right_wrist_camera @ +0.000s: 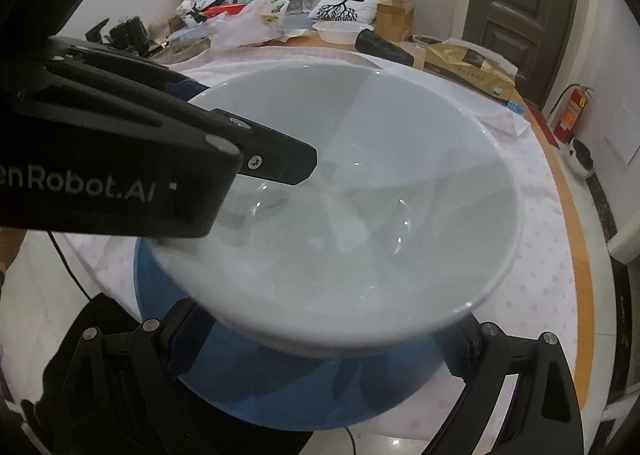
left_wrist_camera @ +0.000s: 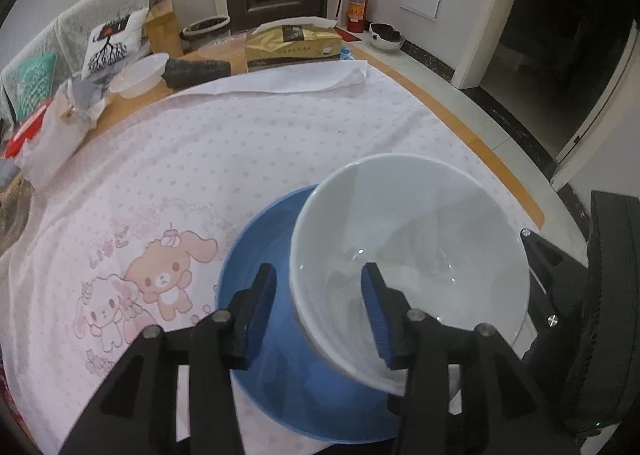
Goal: Organize plates and bowls
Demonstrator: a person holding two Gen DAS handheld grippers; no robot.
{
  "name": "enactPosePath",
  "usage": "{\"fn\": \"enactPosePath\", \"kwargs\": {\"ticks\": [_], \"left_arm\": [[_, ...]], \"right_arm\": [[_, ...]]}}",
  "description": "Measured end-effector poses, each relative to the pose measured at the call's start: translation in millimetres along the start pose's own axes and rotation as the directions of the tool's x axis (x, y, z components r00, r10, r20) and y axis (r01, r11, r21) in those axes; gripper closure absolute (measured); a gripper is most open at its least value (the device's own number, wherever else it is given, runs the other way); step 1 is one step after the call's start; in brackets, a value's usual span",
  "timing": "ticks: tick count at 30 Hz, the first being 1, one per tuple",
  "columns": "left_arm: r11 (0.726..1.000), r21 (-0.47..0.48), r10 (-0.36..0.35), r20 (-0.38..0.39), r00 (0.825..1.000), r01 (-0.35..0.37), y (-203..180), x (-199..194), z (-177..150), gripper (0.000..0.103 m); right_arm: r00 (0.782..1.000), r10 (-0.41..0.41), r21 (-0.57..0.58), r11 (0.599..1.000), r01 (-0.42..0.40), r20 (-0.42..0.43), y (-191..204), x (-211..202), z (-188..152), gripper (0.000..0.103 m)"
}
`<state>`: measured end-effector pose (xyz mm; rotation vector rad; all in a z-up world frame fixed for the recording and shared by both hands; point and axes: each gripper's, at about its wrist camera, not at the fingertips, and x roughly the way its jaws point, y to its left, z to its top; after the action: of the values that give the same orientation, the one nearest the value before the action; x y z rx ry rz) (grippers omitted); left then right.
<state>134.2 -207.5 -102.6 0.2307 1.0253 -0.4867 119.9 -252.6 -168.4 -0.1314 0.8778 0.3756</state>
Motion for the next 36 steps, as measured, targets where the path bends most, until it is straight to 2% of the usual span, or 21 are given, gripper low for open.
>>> {"fn": "enactPosePath", "kwargs": {"ticks": [5,8,12,14,17,20,24,28,30,31,32,36], "left_arm": [[1.0,0.014,0.021,0.036,0.999,-0.022,-0.9,-8.6,-2.9,0.047],[0.999,0.02,0.04,0.055,0.998,-0.041,-0.1,-14.1,-6.9,0.042],[1.0,0.006,0.026,0.08,0.996,-0.026,2.9,-22.3,-10.4,0.038],[1.0,0.007,0.029,0.099,0.995,-0.03,3.1,-28.2,-12.7,0.031],[0.999,0.001,0.035,0.123,0.992,-0.036,4.2,-35.1,-15.2,0.027],[0.999,-0.034,0.043,0.146,0.988,-0.039,8.9,-44.5,-17.7,0.018],[0.997,-0.073,0.031,0.175,0.984,-0.019,14.0,-57.2,-22.2,0.017],[0.994,-0.11,0.038,0.196,0.98,-0.016,19.2,-68.3,-27.6,0.016],[0.991,-0.129,0.043,0.215,0.976,-0.016,22.8,-75.5,-30.9,0.015],[0.99,-0.139,0.047,0.225,0.973,-0.016,24.9,-78.6,-32.6,0.01],[0.988,-0.154,0.058,0.24,0.969,-0.021,27.4,-83.2,-34.9,0.0],[0.979,-0.198,0.1,0.303,0.948,-0.04,33.7,-100.4,-44.0,0.0]], "right_arm": [[1.0,0.001,0.0,1.0,-0.001,0.029,-2.2,-13.4,-2.6,0.01],[0.999,0.008,0.011,1.0,-0.009,0.04,-6.0,-22.1,-5.2,0.01],[0.999,0.01,0.014,1.0,-0.011,0.051,-9.7,-33.3,-8.0,0.01],[0.998,0.004,0.014,1.0,-0.005,0.063,-10.8,-40.1,-8.6,0.01],[0.996,-0.001,0.012,1.0,0.0,0.088,-12.1,-52.3,-8.8,0.01],[0.993,-0.002,0.02,1.0,-0.001,0.119,-13.8,-64.3,-7.9,0.009],[0.986,-0.008,0.045,0.999,0.001,0.165,-18.5,-78.9,-6.5,0.009],[0.978,-0.011,0.08,0.997,-0.005,0.208,-23.7,-91.6,-5.3,0.002],[0.972,-0.021,0.093,0.996,-0.001,0.234,-25.7,-98.1,-4.4,0.001],[0.969,-0.024,0.096,0.995,0.001,0.246,-26.3,-101.1,-3.7,0.001],[0.965,-0.03,0.097,0.995,0.005,0.259,-27.2,-104.6,-2.9,0.001],[0.95,-0.051,0.097,0.995,0.023,0.307,-25.2,-116.6,-0.7,0.001]]}}
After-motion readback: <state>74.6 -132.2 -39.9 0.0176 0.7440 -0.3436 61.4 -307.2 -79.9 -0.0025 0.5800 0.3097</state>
